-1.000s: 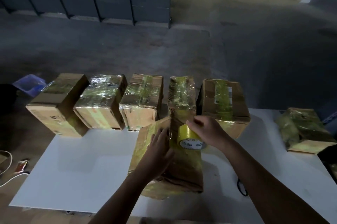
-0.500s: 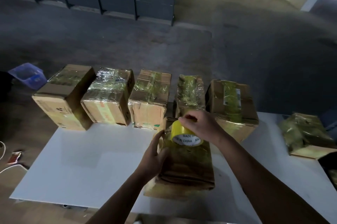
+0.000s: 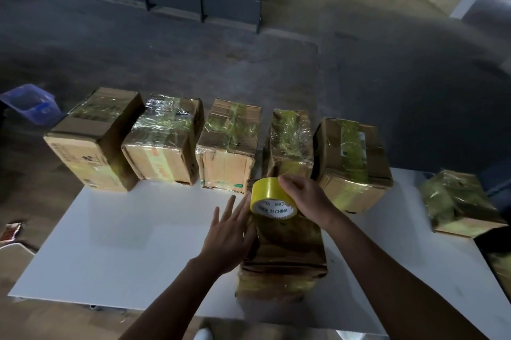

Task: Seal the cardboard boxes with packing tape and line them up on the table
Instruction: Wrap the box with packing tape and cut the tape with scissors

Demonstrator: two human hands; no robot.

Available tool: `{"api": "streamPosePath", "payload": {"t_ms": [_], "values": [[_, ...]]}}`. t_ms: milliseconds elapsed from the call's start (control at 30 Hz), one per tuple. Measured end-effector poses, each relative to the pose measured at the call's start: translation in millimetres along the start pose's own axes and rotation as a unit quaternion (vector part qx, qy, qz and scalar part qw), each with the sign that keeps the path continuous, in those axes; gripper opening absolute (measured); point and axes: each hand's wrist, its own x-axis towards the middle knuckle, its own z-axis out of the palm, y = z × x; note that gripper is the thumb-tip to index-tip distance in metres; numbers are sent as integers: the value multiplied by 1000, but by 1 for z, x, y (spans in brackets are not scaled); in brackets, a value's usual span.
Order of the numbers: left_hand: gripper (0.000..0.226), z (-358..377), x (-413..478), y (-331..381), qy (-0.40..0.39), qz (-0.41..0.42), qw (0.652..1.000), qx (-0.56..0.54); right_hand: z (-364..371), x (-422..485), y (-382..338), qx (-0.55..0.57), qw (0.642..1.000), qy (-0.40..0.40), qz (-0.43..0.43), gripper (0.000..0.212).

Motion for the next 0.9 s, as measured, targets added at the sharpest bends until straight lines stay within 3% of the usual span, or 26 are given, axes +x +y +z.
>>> {"api": "streamPosePath", "payload": {"t_ms": [133,233,400,500,600,767,833,900], "values": [[68,-10,0,3,-16,-6,997,74,-10,-1,-7,-61,998,-8,-24,66],[65,-12,-1,5,-16,-5,995,98,-33,-5,1,-118,993,18,-12,49],[72,-20,5,15,-50,-10,982,182,-42,-1,8,-187,982,30,-29,47],[66,-19,14,40,-47,-25,983,177,-34,0,10,-183,981,44,-43,47],[80,-2,19,64,-20,-9,995,101,-36,-3,14,-151,986,55,-30,47],[85,13,16,57,-3,-2,992,126,-42,-17,27,26,998,41,30,41],[86,12,17,56,-6,1,991,133,-40,-20,27,43,997,48,33,34],[88,12,18,56,-10,-1,990,138,-44,-18,21,16,998,56,20,40]]}}
